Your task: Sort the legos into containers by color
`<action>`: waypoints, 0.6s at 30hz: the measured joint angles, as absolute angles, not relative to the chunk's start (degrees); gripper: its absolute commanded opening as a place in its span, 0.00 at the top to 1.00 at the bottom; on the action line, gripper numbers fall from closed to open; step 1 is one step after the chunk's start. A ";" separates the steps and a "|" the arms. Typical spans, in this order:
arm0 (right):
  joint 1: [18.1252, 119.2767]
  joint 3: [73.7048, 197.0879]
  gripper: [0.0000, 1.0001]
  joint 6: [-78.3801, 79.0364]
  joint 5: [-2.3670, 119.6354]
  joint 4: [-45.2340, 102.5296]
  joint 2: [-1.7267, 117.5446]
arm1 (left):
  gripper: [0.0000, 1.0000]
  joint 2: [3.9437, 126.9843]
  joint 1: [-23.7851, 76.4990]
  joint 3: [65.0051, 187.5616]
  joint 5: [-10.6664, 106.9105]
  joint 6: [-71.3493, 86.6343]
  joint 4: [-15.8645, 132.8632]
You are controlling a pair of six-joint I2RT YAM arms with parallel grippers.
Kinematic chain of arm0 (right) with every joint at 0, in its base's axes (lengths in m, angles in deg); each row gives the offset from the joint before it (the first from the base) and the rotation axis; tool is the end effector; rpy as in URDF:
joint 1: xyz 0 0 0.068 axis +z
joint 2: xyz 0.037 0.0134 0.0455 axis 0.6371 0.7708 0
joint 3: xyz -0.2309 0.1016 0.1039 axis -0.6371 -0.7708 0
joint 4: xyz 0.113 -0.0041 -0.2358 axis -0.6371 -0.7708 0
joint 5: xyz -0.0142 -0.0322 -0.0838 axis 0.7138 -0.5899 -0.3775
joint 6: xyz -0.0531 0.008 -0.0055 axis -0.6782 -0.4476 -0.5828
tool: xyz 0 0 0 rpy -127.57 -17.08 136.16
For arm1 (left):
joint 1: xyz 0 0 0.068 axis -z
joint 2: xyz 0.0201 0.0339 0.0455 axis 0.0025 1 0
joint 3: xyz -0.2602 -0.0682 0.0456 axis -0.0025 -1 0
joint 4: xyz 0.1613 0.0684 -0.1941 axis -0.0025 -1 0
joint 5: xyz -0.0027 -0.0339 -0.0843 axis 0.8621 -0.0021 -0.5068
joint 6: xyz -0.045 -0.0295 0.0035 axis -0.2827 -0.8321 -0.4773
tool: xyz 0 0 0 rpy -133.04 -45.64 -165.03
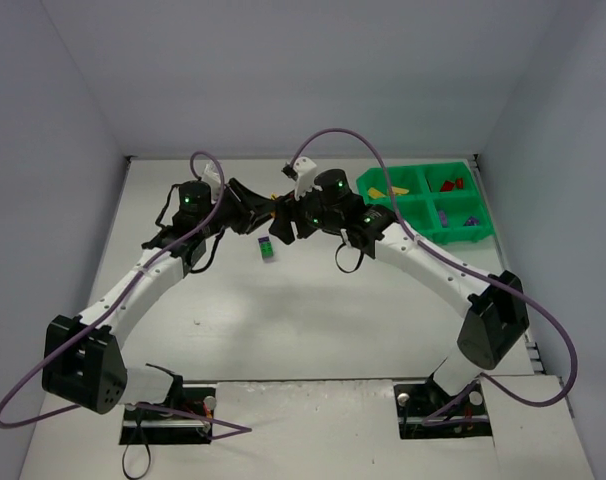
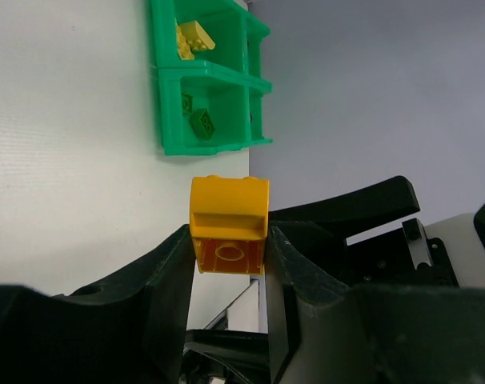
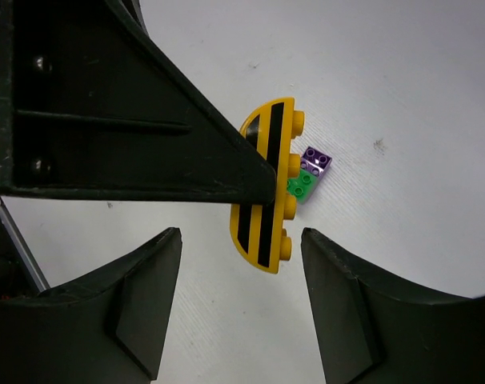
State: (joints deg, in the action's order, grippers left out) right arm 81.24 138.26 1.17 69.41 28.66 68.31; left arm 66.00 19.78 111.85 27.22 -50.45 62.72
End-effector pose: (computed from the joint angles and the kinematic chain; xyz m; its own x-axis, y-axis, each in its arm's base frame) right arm 0.2792 0.2637 0.3555 -0.2883 -0.0873 -0.9535 -0.8291 0.5209 0.2030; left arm 0.2858 -0.1220 0.3283 -0.7667 -0.5931 -0.2458 0.0776 0.2944 -0.9525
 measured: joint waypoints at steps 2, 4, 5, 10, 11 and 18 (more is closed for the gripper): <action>81.27 138.65 0.46 1.15 69.43 28.62 69.03 | 1.00 66.00 19.78 111.85 26.73 -50.45 62.75; 81.27 138.96 0.47 1.09 69.41 28.62 69.62 | 1.00 66.00 19.78 111.83 26.28 -50.45 62.75; 81.27 139.00 0.49 1.07 69.39 28.62 69.77 | 1.00 66.00 19.78 111.81 26.06 -50.45 62.75; 81.27 139.57 0.57 0.72 69.17 28.62 69.95 | 1.00 66.00 20.02 111.65 24.92 -50.45 62.75; 81.27 139.73 0.59 0.65 69.01 28.64 69.95 | 1.00 66.00 20.09 111.59 24.83 -50.45 62.72; 81.27 139.90 0.88 -0.42 67.88 28.23 69.95 | 1.00 66.00 20.15 110.67 24.31 -50.47 62.83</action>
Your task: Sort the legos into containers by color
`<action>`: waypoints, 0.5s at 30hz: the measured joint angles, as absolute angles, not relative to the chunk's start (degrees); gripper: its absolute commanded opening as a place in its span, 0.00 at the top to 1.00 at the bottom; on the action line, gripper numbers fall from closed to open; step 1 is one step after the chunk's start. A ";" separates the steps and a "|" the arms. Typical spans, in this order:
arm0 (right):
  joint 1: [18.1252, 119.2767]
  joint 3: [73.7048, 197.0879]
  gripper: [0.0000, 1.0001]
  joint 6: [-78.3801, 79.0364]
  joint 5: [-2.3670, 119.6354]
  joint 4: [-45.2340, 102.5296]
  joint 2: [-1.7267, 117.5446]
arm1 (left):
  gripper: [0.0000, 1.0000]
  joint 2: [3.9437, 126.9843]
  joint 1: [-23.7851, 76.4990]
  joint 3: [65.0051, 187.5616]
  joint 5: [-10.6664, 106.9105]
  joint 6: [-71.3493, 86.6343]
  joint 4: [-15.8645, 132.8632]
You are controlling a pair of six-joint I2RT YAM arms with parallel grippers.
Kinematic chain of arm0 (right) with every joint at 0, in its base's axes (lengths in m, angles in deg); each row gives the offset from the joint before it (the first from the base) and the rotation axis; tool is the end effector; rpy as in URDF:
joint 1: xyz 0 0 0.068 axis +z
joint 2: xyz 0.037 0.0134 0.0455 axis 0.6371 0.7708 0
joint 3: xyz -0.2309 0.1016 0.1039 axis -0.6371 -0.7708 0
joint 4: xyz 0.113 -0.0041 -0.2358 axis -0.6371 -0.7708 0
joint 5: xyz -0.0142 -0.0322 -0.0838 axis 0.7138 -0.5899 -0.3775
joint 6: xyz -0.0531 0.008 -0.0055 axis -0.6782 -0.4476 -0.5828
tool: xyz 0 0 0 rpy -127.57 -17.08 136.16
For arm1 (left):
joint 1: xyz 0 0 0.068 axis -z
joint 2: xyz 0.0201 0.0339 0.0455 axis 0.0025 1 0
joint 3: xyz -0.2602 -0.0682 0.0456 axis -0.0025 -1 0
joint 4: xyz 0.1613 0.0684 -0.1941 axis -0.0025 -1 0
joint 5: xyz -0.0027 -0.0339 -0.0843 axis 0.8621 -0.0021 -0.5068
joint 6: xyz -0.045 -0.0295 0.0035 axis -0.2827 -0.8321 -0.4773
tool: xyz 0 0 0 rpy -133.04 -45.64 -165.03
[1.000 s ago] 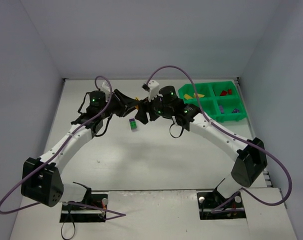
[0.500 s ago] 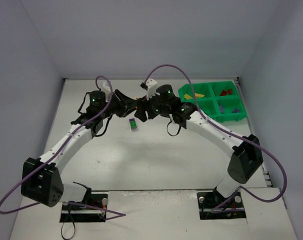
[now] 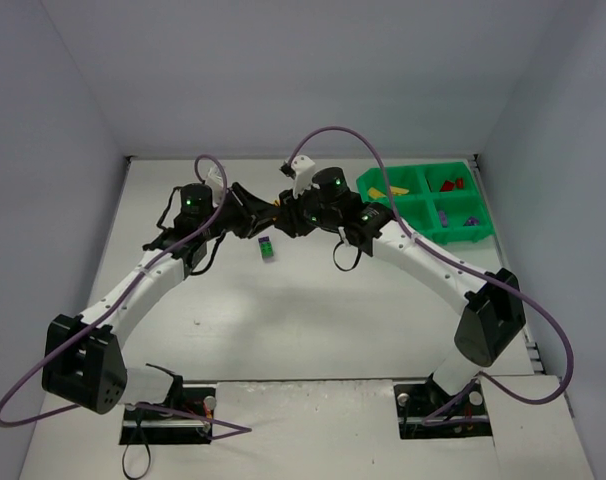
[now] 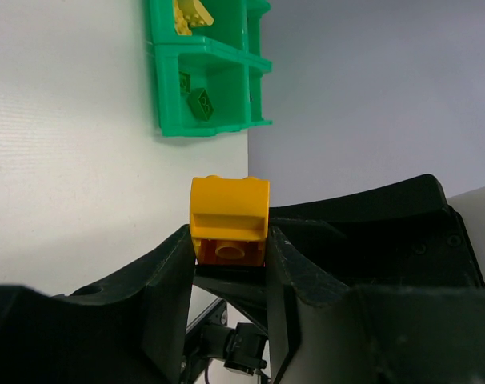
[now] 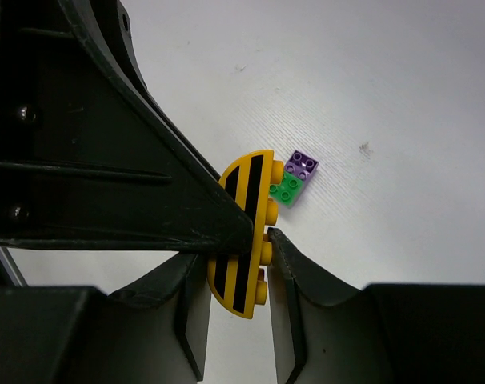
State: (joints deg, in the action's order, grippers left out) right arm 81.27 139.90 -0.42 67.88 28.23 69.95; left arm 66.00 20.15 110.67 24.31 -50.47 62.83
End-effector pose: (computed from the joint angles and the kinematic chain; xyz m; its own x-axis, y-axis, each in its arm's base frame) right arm 0.2854 0.2682 0.3544 -0.2692 -0.1043 -0.9574 -0.8231 0.5411 0.1724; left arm 0.2828 -0.1247 0.3215 -0.8038 -0.5501 -0.2265 0.0733 0.2863 -0.9553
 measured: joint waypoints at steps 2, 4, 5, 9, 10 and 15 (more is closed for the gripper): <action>81.27 139.90 1.00 -0.49 67.75 28.14 69.93 | 1.00 66.00 20.15 110.67 24.31 -50.49 62.94; 81.24 139.90 1.00 -0.60 67.59 28.18 69.93 | 0.92 65.98 20.15 110.67 24.26 -50.42 62.90; 81.24 139.90 1.00 -0.60 67.48 28.14 69.93 | 0.84 65.98 20.15 110.67 24.29 -50.40 62.83; 81.09 139.14 1.00 -1.10 66.70 28.20 69.69 | 0.35 65.80 20.15 110.69 24.53 -49.46 61.78; 80.81 138.70 1.00 -1.25 66.46 28.18 69.53 | 0.33 65.76 20.15 110.69 24.72 -49.09 61.35; 77.07 136.03 1.00 -1.93 64.99 28.23 69.16 | 0.30 64.19 20.13 110.69 26.76 -47.32 57.43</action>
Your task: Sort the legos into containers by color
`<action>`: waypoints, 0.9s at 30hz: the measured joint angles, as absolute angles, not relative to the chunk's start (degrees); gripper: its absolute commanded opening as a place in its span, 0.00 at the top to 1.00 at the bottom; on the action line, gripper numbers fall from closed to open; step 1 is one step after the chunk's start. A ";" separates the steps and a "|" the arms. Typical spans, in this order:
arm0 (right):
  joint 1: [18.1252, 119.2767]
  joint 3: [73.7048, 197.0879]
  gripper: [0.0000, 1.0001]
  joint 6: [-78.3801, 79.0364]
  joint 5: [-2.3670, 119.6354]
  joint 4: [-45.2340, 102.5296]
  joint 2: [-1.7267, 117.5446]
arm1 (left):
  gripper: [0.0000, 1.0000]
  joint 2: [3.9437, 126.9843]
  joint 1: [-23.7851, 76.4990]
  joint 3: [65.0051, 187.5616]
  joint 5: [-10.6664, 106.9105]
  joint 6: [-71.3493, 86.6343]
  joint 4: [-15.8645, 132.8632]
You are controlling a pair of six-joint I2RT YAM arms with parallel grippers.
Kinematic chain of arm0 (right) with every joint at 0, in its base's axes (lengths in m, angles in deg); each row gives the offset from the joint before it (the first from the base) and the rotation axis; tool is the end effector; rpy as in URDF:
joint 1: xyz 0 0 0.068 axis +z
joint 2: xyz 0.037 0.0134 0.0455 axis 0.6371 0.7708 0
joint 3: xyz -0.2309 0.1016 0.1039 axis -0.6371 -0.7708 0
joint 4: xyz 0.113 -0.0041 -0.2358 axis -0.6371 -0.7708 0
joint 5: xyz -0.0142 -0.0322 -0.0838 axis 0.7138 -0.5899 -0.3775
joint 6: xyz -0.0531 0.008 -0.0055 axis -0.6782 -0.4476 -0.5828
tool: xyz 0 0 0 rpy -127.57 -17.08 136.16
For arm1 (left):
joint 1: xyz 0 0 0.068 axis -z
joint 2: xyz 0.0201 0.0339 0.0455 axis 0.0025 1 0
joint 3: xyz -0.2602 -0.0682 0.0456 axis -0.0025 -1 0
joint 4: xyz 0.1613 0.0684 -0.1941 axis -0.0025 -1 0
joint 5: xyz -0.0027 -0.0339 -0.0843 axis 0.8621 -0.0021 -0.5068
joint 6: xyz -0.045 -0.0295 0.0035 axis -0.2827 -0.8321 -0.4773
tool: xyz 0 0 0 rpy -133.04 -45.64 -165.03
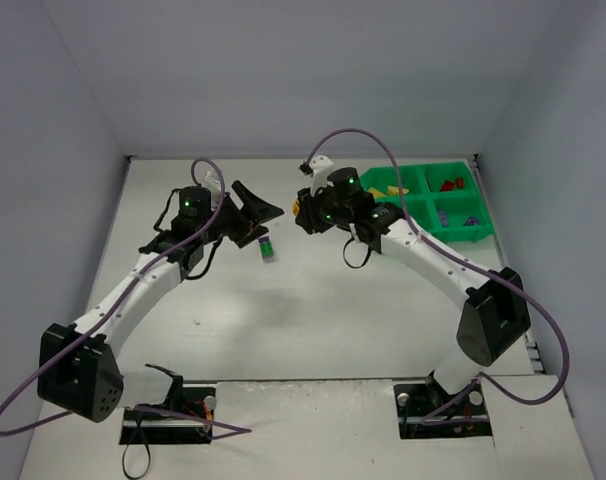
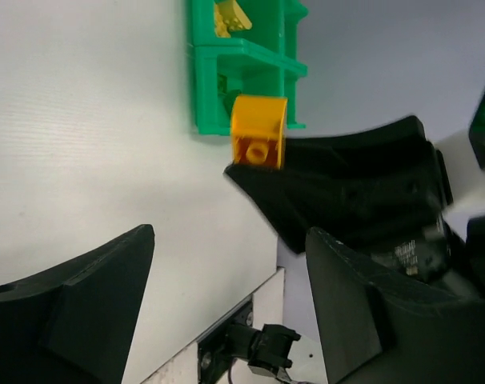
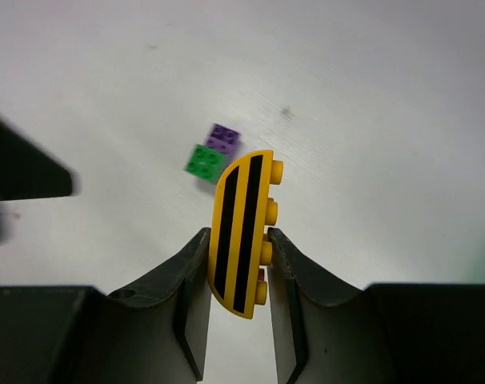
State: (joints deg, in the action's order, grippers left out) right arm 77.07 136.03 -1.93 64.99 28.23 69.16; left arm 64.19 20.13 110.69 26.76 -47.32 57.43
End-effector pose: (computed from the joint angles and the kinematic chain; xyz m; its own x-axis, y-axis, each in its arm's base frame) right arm 0.3014 0.2422 0.3352 -0.2938 -0.1282 -0.9472 -0.7531 0.6414 0.1468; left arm 0.2755 -0.1205 0.3208 -0.7903 -0.5582 -0.2526 0.0521 0.3495 -0.9355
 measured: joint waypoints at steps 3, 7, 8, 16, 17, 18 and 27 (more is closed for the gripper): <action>72.70 134.72 1.00 -1.84 63.13 28.10 69.27 | 0.29 60.89 19.85 110.65 30.21 -44.98 53.11; 66.08 135.16 1.00 -1.84 58.09 27.83 70.67 | 0.29 53.89 18.75 110.08 35.08 -40.68 47.86; 64.37 135.90 1.00 -1.84 56.93 27.66 71.74 | 0.29 52.06 18.47 109.79 36.24 -39.47 46.44; 53.75 143.51 1.00 -0.31 50.98 27.64 83.44 | 0.29 42.96 18.21 105.99 41.75 -33.53 36.49; 52.85 144.12 1.00 -0.12 50.55 27.57 84.59 | 0.29 41.67 18.21 104.94 42.41 -33.22 35.36; 52.22 144.58 1.00 0.04 50.15 27.55 85.51 | 0.29 40.38 18.21 104.09 42.93 -32.94 34.72; 51.28 147.24 1.00 1.35 49.39 27.20 88.72 | 0.29 29.91 18.21 101.86 48.46 -29.70 31.29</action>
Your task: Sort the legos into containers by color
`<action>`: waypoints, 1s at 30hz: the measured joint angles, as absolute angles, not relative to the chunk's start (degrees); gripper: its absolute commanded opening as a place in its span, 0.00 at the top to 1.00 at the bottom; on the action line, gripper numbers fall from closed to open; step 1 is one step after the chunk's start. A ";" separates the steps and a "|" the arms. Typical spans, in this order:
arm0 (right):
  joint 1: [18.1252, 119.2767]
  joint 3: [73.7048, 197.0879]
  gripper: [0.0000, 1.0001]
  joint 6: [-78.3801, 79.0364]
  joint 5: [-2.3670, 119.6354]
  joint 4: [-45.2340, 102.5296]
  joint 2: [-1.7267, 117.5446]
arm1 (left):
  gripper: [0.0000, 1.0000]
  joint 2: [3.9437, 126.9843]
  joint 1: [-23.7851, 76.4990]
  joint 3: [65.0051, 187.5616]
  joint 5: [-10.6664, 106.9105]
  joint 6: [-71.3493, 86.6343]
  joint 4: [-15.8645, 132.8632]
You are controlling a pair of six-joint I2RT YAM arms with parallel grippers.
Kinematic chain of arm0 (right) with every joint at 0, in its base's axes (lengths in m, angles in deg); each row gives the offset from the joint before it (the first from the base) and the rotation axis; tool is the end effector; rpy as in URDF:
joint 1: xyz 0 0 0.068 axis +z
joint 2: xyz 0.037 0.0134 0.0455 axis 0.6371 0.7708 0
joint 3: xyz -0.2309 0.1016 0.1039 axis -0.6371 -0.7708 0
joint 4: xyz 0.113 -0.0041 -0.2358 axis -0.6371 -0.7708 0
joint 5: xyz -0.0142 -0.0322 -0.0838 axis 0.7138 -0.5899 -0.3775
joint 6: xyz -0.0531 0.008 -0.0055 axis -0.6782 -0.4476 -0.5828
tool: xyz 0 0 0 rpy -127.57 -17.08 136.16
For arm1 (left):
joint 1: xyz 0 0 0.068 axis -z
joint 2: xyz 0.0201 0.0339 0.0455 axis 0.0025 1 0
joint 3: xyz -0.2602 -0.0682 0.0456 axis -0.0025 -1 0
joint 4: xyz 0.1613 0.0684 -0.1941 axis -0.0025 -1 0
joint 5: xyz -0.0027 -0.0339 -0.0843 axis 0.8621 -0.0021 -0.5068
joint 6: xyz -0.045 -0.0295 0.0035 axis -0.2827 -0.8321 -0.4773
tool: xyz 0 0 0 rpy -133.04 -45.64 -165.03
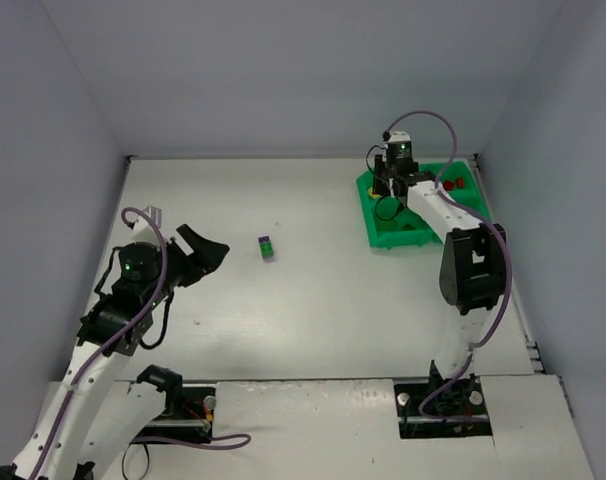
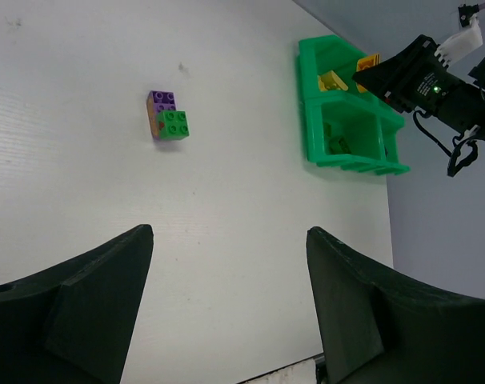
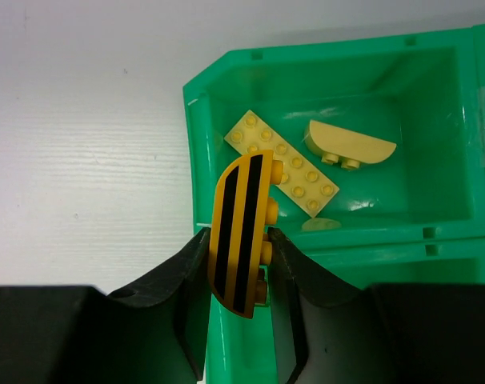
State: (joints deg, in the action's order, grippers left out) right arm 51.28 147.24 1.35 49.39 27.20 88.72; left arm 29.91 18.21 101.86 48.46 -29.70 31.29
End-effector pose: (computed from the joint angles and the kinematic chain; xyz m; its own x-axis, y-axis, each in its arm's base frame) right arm 0.4550 0.0934 0.2630 -0.4565 0.0446 -0.8886 -0.1171 0.9870 0.1097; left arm 0.1467 -0.0538 0.3434 -0.5139 -0.6162 -0.5968 0.0754 0.6606 -0.7470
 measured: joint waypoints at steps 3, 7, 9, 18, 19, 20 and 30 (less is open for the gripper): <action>51.28 148.23 1.00 1.44 49.34 27.33 89.36 | 0.13 29.13 18.21 101.88 49.29 -29.03 30.09; 51.28 148.67 1.00 1.63 49.28 27.31 90.17 | 0.03 29.98 18.21 101.88 50.08 -29.11 28.71; 51.28 148.69 1.00 1.66 49.28 27.31 90.60 | 0.03 31.01 18.21 101.88 50.25 -29.18 28.30; 50.71 149.50 1.00 1.90 49.23 27.24 92.18 | 0.03 34.04 18.21 101.90 50.23 -29.18 27.64; 50.49 149.87 1.00 1.98 49.23 27.22 92.35 | 0.03 34.04 18.21 101.90 50.23 -29.18 27.66; 50.27 150.41 0.99 2.05 49.19 27.27 92.62 | 0.03 34.07 18.21 101.90 50.21 -29.18 27.66; 48.61 154.11 0.93 2.29 48.80 26.87 96.24 | 0.03 35.66 18.21 101.90 48.98 -29.29 28.17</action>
